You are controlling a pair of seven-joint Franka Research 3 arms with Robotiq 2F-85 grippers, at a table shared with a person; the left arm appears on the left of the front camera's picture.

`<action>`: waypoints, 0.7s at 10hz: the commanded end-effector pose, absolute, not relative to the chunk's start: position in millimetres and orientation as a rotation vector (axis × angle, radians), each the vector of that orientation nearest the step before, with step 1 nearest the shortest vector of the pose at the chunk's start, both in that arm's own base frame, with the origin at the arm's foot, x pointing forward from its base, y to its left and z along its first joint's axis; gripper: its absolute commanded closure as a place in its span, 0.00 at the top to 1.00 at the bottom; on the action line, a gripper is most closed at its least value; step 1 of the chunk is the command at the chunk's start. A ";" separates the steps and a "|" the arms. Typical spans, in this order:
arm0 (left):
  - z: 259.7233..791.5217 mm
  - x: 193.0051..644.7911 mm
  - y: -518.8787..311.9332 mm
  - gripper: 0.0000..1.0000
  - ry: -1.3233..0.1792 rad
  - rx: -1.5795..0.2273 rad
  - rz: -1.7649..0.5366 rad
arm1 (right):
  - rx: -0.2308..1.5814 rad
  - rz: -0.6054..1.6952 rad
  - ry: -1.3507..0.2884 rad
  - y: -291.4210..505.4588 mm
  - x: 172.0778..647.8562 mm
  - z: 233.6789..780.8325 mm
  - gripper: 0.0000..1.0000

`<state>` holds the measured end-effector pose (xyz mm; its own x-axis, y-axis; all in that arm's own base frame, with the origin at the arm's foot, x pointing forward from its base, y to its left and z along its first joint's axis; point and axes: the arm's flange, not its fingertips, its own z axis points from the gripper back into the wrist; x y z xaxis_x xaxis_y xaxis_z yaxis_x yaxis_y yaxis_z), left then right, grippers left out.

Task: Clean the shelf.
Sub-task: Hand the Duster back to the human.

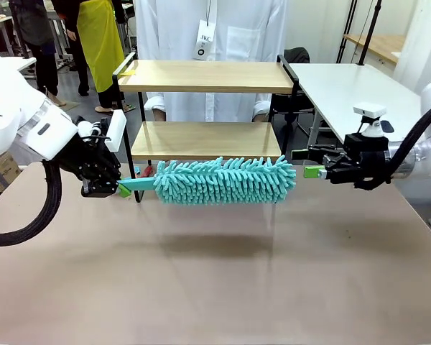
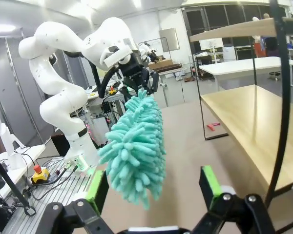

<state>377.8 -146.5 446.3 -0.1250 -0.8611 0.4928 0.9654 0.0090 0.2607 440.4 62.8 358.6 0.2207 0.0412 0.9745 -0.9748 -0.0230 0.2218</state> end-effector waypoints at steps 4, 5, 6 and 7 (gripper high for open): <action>448.0 377.1 -145.9 0.13 -0.647 -0.232 -1.581 | 1.292 1.146 -1.042 89.6 424.2 335.9 1.00; 448.0 377.1 -145.9 0.13 -0.647 -0.232 -1.581 | 1.284 1.141 -1.053 96.3 424.0 331.1 1.00; 448.0 377.1 -145.9 0.13 -0.647 -0.232 -1.581 | 1.283 1.136 -1.072 102.0 424.0 328.6 1.00; 448.0 377.1 -145.9 0.13 -0.647 -0.232 -1.581 | 1.287 1.133 -1.088 108.9 424.3 326.8 1.00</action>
